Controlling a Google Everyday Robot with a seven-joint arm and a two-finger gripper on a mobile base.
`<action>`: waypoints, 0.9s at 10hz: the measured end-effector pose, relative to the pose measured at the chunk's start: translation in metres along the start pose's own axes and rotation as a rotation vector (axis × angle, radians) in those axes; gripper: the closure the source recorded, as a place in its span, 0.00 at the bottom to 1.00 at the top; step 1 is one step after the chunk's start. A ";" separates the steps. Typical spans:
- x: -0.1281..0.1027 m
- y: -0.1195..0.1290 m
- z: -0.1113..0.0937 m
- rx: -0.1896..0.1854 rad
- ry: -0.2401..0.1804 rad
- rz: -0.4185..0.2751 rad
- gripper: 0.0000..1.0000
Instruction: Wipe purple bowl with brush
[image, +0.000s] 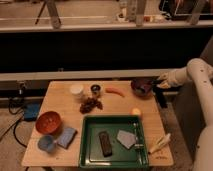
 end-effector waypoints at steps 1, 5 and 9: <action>-0.003 0.006 -0.009 0.003 0.004 -0.017 1.00; -0.004 0.004 -0.033 0.047 0.059 -0.045 1.00; 0.001 -0.019 -0.030 0.077 0.095 -0.043 1.00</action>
